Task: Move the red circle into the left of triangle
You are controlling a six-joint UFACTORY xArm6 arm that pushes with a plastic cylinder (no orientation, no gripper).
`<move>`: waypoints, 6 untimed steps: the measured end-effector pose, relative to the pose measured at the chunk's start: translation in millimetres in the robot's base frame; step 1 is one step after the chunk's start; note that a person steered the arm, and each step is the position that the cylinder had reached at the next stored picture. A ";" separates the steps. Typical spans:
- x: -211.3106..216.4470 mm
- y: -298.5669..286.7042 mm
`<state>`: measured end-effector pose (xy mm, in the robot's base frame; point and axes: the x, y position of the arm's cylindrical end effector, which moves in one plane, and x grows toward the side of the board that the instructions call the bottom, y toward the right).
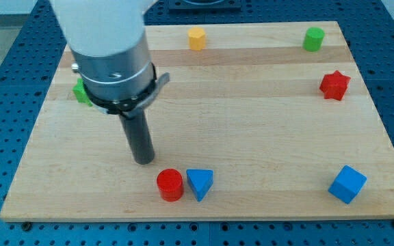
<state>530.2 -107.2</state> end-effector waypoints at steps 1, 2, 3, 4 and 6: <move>21.5 -1.0; 49.4 -0.8; 58.1 -0.7; 58.2 11.2; 55.4 45.1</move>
